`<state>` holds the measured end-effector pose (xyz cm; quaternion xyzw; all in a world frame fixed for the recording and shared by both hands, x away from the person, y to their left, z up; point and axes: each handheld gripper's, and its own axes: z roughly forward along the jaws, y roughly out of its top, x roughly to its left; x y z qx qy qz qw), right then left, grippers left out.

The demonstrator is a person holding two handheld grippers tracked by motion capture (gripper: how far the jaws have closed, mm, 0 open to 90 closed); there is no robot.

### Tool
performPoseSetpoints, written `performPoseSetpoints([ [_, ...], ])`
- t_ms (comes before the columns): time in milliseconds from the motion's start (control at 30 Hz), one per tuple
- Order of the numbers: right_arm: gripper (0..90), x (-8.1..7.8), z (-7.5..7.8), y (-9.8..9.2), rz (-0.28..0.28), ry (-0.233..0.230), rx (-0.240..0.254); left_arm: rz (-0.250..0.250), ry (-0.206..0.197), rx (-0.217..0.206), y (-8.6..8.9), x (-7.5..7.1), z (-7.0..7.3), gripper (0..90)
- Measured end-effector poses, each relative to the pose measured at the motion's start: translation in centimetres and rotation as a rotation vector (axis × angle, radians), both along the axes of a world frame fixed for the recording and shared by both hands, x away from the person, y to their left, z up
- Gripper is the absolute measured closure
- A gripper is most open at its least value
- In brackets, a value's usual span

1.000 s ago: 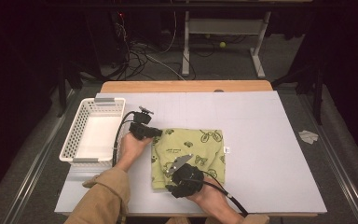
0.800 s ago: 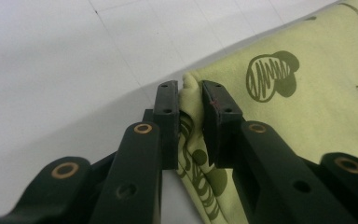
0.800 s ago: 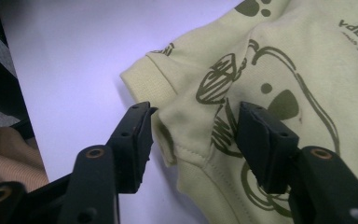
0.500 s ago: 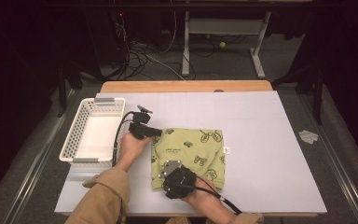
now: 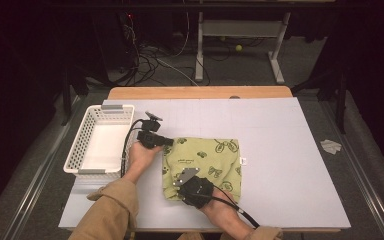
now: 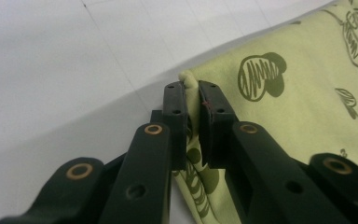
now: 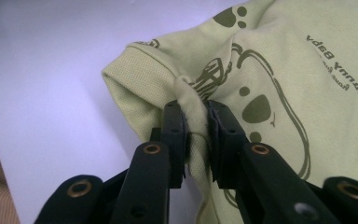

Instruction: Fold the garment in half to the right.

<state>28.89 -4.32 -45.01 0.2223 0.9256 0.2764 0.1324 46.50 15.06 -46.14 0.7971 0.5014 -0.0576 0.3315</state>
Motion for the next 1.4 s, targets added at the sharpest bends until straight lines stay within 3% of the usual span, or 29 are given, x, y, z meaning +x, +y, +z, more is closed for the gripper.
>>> performPoseSetpoints([
  [367,80.2,0.0,0.3,-1.5,-0.014,0.041,0.06,-0.004,-0.034,-0.08,0.5,-0.5,1.7,79.3],
  [533,80.2,-0.1,0.6,-2.4,-0.026,0.06,0.098,-0.009,-0.048,-0.096,0.3,-0.9,2.4,79.3],
  [767,80.5,-0.6,1.1,-4.2,-0.06,0.089,0.179,-0.055,-0.106,-0.134,-0.8,-1.5,4.7,79.4],
  [1000,80.7,-0.8,1.2,-5.2,-0.081,0.119,0.229,-0.055,-0.108,-0.164,-0.9,-1.6,5.1,79.3],
  [1400,80.9,-0.4,2.0,-5.6,-0.083,0.145,0.279,-0.061,-0.144,-0.163,-0.7,-1.4,7.1,79.3],
])
